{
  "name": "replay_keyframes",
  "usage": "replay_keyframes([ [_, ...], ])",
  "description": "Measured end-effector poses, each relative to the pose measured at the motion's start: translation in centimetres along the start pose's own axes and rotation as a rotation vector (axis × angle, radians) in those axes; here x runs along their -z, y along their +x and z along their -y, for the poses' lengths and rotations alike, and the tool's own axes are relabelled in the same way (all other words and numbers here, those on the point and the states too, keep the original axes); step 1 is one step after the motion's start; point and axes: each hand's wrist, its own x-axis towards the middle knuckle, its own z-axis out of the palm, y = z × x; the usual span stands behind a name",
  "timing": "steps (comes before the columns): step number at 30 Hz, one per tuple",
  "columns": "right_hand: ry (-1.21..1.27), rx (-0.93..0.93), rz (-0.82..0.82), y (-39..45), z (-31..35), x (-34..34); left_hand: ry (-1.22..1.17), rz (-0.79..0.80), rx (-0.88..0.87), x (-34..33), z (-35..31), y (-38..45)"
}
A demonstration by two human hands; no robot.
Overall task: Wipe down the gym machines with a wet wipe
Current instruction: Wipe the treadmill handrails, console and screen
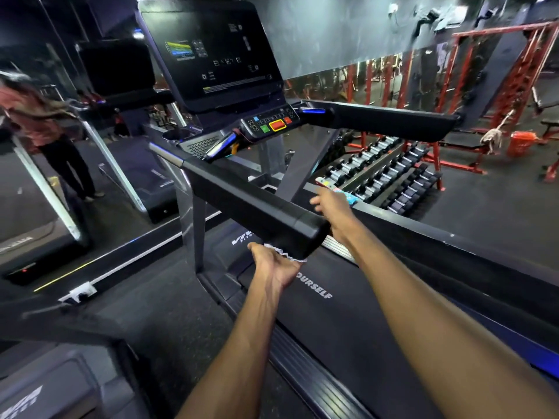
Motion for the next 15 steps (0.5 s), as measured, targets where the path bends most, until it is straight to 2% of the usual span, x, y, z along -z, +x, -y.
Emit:
replay_keyframes([
  [2, -0.318, 0.156, 0.163, 0.4, 2.1, -1.2, -0.041, -0.053, -0.064, -0.2, -0.2, 0.6],
  [5, -0.862, 0.301, 0.376, -0.5, 2.8, -3.3, 0.022, -0.072, -0.039, -0.4, 0.2, 0.9],
  [7, -1.059, 0.330, 0.403, -1.0, 2.7, -3.8, 0.014, -0.070, -0.026, -0.5, -0.8, 0.6],
  [11, -1.149, 0.418, 0.330, -1.2, 2.4, -3.9, -0.088, -0.099, -0.100, -0.6, -2.0, 1.8],
  [15, -1.204, 0.480, 0.311, -0.8, 2.6, -4.9, 0.033, -0.063, -0.047, -0.5, -1.2, 1.3],
])
